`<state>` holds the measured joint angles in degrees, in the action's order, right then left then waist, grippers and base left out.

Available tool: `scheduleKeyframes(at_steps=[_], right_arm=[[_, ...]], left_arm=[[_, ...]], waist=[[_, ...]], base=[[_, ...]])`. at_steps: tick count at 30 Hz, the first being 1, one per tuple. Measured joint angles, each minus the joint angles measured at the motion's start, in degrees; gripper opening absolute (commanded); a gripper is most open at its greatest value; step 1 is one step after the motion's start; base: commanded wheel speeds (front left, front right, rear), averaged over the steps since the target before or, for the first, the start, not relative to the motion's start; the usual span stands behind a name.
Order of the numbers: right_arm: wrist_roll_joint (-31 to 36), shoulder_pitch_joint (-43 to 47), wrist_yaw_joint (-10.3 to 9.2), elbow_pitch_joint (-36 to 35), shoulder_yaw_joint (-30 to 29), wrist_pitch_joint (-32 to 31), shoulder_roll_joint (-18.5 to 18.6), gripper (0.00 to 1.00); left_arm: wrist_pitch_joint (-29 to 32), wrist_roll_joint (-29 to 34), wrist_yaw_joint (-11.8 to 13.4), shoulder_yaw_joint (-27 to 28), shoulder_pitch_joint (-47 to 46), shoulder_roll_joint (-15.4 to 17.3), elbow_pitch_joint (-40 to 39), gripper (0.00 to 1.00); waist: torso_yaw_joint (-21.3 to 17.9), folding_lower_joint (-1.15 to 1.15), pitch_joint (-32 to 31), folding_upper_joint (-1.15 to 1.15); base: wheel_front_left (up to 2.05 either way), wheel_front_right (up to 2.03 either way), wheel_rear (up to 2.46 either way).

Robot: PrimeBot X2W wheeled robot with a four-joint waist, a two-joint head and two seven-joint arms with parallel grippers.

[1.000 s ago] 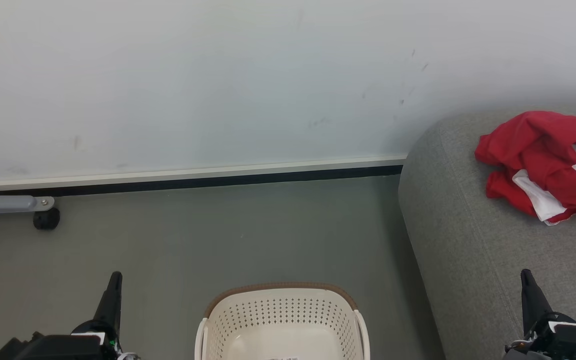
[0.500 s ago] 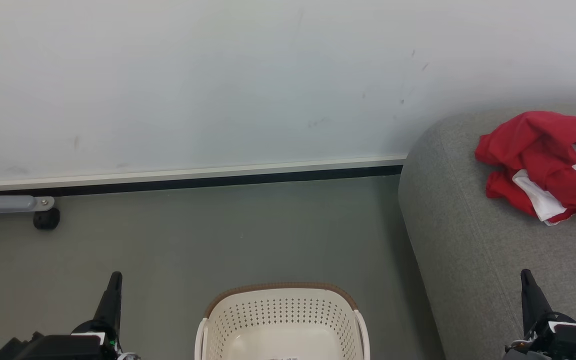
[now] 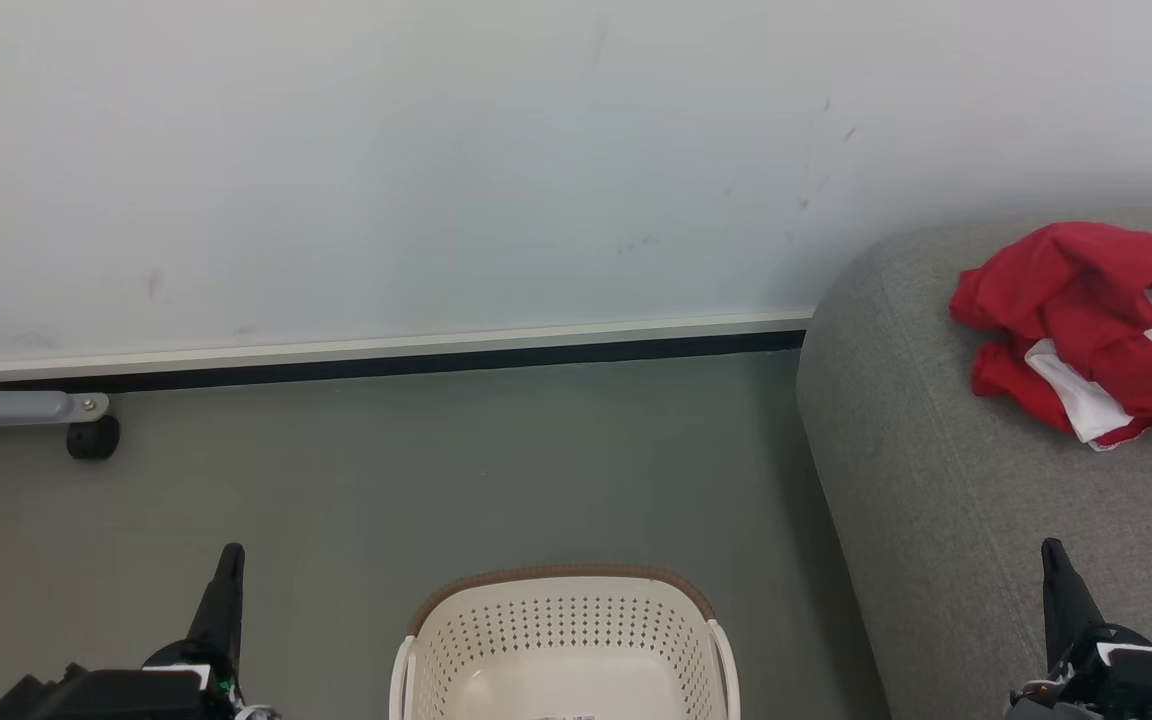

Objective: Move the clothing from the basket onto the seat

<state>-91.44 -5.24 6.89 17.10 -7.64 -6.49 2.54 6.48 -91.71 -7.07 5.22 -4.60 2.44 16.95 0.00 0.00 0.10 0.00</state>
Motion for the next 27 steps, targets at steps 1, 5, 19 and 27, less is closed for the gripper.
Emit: scheduleKeyframes(at_steps=[1,5,19,27], right_arm=[[0.0,0.0,0.0,0.0,0.0,0.0,0.0,0.0],[0.0,0.0,0.0,0.0,0.0,0.0,0.0,0.0],[0.0,0.0,0.0,0.0,0.0,0.0,0.0,0.0],[0.0,0.0,0.0,0.0,0.0,0.0,0.0,0.0]], left_arm=[[0.0,0.0,0.0,0.0,0.0,0.0,0.0,0.0],[0.0,0.0,0.0,0.0,0.0,0.0,0.0,0.0],[0.0,0.0,0.0,0.0,0.0,0.0,0.0,0.0],[0.0,0.0,0.0,0.0,0.0,0.0,0.0,0.0]], waist=[[0.0,0.0,0.0,0.0],[0.0,0.0,0.0,0.0],[0.0,0.0,0.0,0.0],[0.0,0.0,0.0,0.0]], base=[[0.0,0.0,0.0],[0.0,0.0,0.0],[0.0,0.0,0.0],[0.0,0.0,0.0]])
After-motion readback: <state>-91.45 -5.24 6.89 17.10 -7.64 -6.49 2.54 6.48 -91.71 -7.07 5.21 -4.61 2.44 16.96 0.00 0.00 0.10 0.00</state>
